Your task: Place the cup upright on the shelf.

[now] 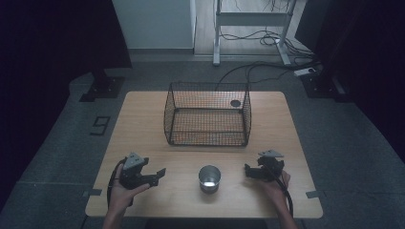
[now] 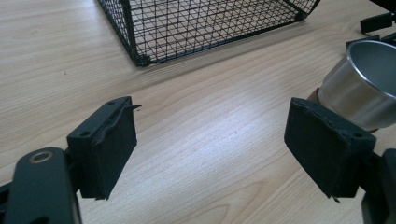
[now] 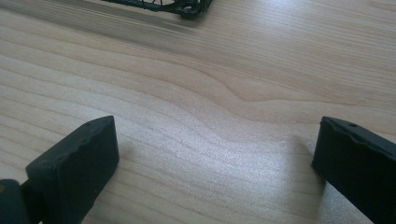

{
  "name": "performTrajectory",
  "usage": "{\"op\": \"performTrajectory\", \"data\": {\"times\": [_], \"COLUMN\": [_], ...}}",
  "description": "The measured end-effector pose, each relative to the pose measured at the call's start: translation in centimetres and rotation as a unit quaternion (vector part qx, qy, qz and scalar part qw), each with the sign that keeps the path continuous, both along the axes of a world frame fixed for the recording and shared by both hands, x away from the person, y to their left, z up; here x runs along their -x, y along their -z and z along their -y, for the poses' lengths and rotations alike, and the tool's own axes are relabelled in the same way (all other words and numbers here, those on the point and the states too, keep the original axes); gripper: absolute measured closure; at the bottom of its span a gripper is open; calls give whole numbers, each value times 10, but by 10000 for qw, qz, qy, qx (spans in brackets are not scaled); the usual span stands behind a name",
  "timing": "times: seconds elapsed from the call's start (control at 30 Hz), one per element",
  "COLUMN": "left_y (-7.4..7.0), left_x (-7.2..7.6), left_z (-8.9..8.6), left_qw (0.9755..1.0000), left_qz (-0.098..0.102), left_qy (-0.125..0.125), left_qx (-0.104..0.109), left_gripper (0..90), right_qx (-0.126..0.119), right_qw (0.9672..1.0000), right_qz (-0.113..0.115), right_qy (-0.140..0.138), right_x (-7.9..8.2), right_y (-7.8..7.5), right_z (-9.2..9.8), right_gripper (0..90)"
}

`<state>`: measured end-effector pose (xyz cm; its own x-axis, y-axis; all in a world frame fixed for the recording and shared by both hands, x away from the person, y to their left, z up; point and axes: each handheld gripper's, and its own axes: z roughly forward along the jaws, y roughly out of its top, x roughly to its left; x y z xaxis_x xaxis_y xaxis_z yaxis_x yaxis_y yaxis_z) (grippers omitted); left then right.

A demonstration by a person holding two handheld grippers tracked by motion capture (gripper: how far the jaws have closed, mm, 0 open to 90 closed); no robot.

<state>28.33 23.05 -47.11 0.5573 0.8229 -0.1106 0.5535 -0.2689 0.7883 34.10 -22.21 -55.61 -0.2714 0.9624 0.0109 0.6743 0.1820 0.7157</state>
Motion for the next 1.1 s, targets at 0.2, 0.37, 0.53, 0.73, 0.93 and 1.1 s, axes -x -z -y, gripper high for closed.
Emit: {"op": "performTrajectory", "data": {"times": [0.2,0.37,0.53,0.73,0.93,1.1], "left_y": [2,2,3,3,3,5], "left_x": [-2,-1,-2,-3,-3,-4], "left_z": [-1,1,1,-1,-1,1], "left_qw": [10000,10000,10000,10000,10000,10000], "left_qz": [-26,-35,-35,-52,-56,-82], "left_qy": [7,50,47,12,6,22], "left_qx": [7,11,18,47,60,46], "left_gripper": [172,171,172,171,170,169], "right_qx": [-2,-20,-95,-255,-500,-697], "right_qw": [10000,9999,9999,9993,9974,9944], "right_qz": [-7,20,27,260,509,745], "right_qy": [48,103,103,74,-64,-277], "right_x": [0,4,8,19,32,44], "right_y": [0,0,-3,-16,-33,-52], "right_z": [0,0,2,3,1,-5], "right_gripper": [0,19,38,71,97,104]}}
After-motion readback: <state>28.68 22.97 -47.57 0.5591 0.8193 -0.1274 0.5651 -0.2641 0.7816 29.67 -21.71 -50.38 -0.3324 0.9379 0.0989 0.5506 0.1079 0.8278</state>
